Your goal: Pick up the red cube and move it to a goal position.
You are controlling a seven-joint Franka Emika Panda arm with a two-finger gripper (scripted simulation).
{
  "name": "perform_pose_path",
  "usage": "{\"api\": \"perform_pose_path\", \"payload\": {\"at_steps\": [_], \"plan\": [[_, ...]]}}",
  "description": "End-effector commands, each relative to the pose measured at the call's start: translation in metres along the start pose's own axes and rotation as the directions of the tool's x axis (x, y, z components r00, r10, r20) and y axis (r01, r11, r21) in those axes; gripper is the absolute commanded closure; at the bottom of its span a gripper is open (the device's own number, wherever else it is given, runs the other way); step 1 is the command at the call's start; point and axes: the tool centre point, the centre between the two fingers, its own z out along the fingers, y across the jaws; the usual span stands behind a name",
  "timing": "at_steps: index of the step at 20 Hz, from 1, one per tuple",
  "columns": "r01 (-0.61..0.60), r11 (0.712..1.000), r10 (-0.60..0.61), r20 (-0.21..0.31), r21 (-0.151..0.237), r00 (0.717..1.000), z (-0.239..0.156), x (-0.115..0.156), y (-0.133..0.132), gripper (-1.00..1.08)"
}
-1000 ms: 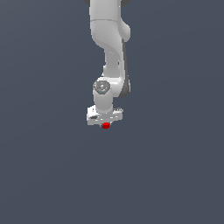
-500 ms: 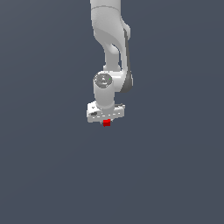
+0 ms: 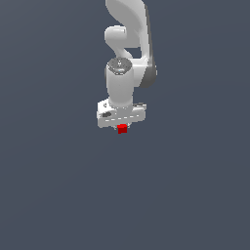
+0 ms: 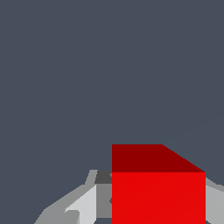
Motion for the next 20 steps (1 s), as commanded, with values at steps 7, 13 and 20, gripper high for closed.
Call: {"api": "perform_pose_path", "payload": {"at_steps": [7, 13, 20], "plan": [[0.0, 1.0, 0.0, 0.0, 0.0, 1.0, -0.09, 0.016, -0.014, 1.08], [0.001, 1.0, -0.001, 0.0, 0.0, 1.0, -0.152, 0.029, -0.025, 1.08], [0.001, 1.0, -0.001, 0.0, 0.0, 1.0, -0.221, 0.044, -0.035, 1.08]]}}
